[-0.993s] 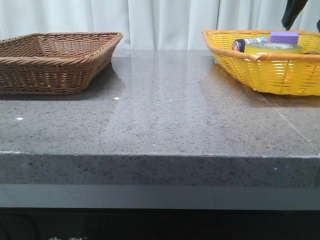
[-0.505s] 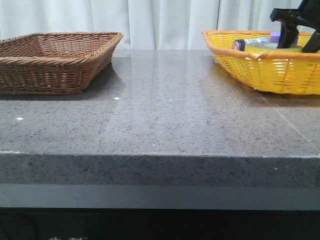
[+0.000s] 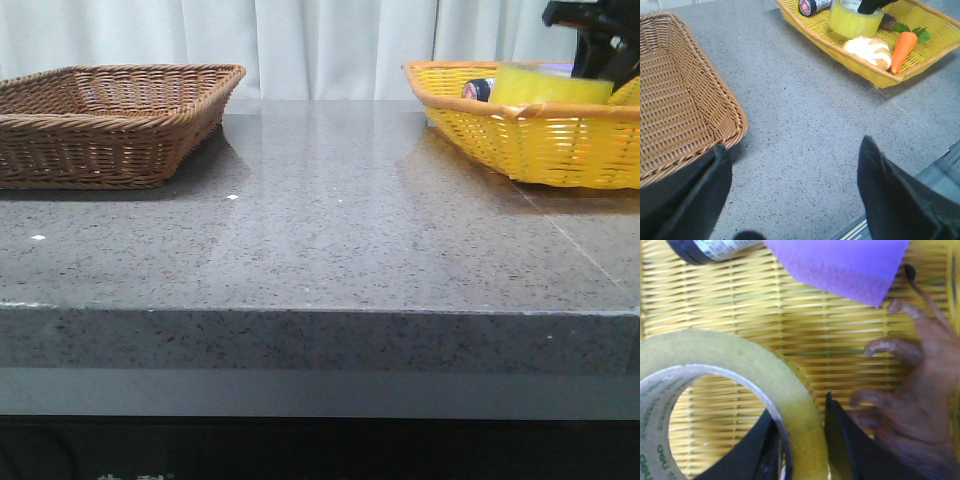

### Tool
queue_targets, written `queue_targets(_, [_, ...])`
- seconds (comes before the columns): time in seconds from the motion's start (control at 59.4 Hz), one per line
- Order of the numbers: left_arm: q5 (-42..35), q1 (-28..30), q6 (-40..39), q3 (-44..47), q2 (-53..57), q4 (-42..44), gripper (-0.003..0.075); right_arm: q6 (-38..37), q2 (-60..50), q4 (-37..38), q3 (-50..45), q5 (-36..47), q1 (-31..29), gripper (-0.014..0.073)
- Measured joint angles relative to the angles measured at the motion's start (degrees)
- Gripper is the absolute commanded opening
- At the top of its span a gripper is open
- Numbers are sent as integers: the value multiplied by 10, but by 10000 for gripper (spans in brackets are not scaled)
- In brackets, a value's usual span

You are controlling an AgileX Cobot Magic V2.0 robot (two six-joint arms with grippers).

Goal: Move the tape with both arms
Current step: 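Lift the tape roll out and lower it onto the table center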

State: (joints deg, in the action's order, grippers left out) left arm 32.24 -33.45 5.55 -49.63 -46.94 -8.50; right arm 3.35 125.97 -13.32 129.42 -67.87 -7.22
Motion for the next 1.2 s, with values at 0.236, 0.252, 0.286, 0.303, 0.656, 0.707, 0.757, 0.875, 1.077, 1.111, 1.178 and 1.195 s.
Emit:
queue_targets(0.236, [0, 0, 0, 0, 0, 0, 511, 2, -30, -1, 50, -41, 11, 137])
queue_targets(0.252, [0, 0, 0, 0, 0, 0, 511, 5, -35, -1, 50, -41, 14, 137])
queue_targets(0.286, [0, 0, 0, 0, 0, 0, 511, 10, -45, -1, 50, -41, 20, 137])
queue_targets(0.303, [0, 0, 0, 0, 0, 0, 511, 11, -50, -1, 50, -41, 24, 137])
queue_targets(0.656, [0, 0, 0, 0, 0, 0, 511, 45, -141, -9, 54, -41, 147, 129])
queue_targets(0.707, [0, 0, 0, 0, 0, 0, 511, 45, -145, -9, 53, -41, 164, 129])
queue_targets(0.757, [0, 0, 0, 0, 0, 0, 511, 45, -149, -9, 42, -41, 184, 129])
queue_targets(0.875, [0, 0, 0, 0, 0, 0, 511, 45, -151, -8, 5, -41, 225, 129])
queue_targets(1.077, [0, 0, 0, 0, 0, 0, 511, 48, -148, 52, -85, -20, 306, 129])
queue_targets(1.111, [0, 0, 0, 0, 0, 0, 511, 48, -148, 61, -98, -13, 316, 129])
queue_targets(1.178, [0, 0, 0, 0, 0, 0, 511, 48, -147, 72, -115, 4, 330, 129])
queue_targets(1.195, [0, 0, 0, 0, 0, 0, 511, 48, -146, 77, -121, 7, 334, 129])
